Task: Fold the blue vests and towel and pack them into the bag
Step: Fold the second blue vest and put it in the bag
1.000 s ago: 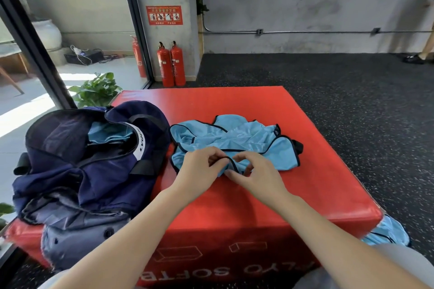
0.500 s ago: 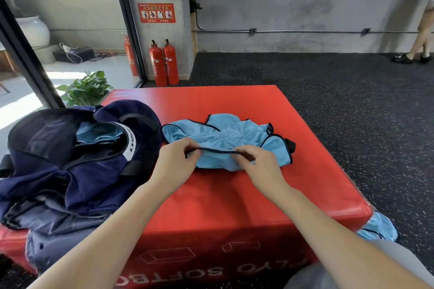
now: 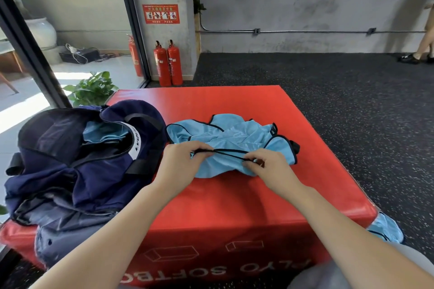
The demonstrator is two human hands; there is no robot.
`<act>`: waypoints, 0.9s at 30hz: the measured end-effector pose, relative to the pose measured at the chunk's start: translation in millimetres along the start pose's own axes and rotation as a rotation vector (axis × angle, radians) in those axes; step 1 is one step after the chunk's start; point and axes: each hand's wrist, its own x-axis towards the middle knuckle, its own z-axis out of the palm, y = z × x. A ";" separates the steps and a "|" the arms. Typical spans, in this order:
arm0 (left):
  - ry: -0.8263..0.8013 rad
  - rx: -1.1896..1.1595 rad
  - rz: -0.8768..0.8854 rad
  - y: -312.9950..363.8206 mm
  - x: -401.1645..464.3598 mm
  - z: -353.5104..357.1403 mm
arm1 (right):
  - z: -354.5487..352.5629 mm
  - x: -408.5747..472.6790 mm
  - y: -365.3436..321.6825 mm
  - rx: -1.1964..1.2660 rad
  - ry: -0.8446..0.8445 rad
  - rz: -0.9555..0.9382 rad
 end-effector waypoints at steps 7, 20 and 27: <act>0.230 -0.115 -0.097 -17.3 15.6 -35.9 | -33.5 1.9 21.4 -0.017 0.057 0.113; -0.164 0.141 -0.097 -53.0 -34.2 -64.6 | -89.6 -46.4 50.3 -0.232 -0.073 0.176; -0.544 0.446 -0.008 -53.1 -56.0 -60.7 | -82.0 -50.5 47.0 -0.331 -0.334 0.276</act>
